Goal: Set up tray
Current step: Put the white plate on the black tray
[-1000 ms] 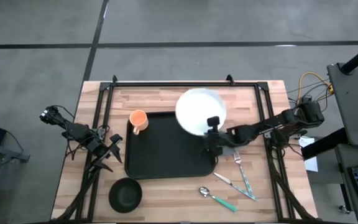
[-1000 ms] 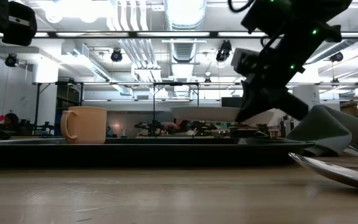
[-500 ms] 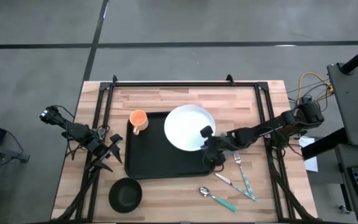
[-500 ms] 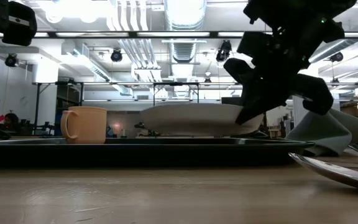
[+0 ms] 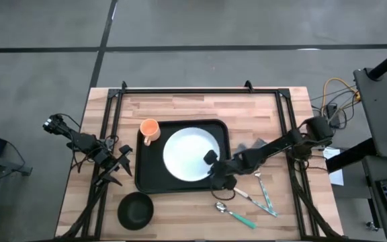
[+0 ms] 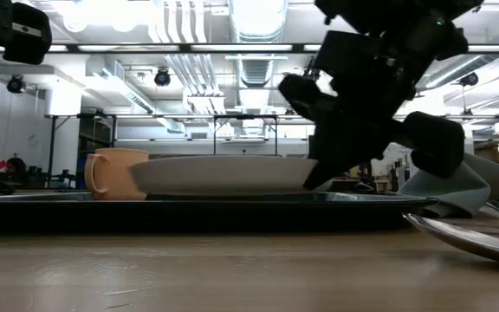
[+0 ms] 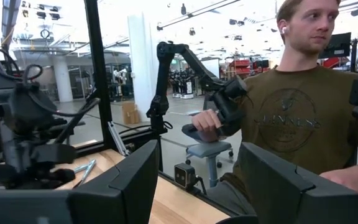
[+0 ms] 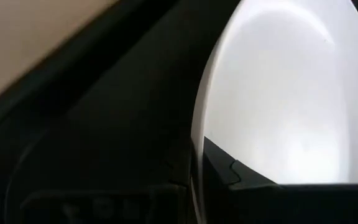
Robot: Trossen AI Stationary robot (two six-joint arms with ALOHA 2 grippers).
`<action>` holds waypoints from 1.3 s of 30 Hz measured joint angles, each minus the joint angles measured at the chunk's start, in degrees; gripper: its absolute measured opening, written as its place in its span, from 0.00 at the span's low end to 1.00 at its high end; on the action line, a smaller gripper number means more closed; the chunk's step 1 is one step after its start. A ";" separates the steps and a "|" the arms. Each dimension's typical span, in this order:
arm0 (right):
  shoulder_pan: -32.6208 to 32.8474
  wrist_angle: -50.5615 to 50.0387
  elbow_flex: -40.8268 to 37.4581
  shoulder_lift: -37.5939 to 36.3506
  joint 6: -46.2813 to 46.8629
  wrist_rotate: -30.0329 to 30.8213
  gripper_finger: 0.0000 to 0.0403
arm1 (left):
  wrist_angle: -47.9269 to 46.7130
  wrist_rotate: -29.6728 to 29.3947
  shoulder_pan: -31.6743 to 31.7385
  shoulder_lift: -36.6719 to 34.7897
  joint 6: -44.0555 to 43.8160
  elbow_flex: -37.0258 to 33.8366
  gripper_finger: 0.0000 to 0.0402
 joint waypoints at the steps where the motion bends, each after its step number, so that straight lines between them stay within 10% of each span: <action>1: 0.17 -0.04 1.11 1.06 -0.50 -0.03 0.02 | 0.00 0.01 0.02 0.00 0.00 0.00 0.50; 39: 0.87 -4.43 21.07 15.29 -11.83 0.32 0.02 | -0.13 -0.47 0.00 6.50 0.00 0.00 0.50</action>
